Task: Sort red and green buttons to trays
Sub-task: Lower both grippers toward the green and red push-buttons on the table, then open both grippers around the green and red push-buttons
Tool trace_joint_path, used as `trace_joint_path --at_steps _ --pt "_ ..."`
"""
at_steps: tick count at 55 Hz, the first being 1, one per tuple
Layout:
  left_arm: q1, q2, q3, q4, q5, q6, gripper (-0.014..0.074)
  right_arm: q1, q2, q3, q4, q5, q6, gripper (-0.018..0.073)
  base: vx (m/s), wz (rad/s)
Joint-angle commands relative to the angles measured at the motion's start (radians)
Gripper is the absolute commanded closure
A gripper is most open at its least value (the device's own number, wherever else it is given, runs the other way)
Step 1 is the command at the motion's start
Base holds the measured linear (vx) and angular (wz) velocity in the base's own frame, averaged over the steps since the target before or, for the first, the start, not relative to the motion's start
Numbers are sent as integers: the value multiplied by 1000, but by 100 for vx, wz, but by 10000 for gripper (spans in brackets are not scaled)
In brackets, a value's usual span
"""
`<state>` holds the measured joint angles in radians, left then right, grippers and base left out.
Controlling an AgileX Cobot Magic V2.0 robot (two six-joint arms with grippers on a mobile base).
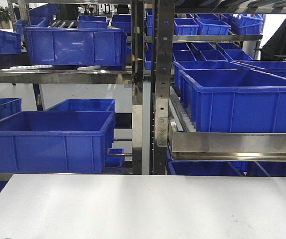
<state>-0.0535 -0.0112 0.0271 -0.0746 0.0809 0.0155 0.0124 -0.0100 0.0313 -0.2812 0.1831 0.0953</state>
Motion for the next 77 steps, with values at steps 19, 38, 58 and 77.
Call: trace_joint_path --at_steps 19,38,58,77 --pt "3 -5 -27 -9 -157 -16 602 -4 -12 9 -5 -353 13 568 0 0" --pt "3 204 -297 1 -172 -16 601 -4 199 -358 63 120 80 568 0 0" --pt "3 582 -307 -2 -115 -16 582 -4 526 -374 56 69 92 547 0 0" --pt "3 903 -307 -3 -168 -16 354 -4 733 -374 61 20 92 370 0 0"
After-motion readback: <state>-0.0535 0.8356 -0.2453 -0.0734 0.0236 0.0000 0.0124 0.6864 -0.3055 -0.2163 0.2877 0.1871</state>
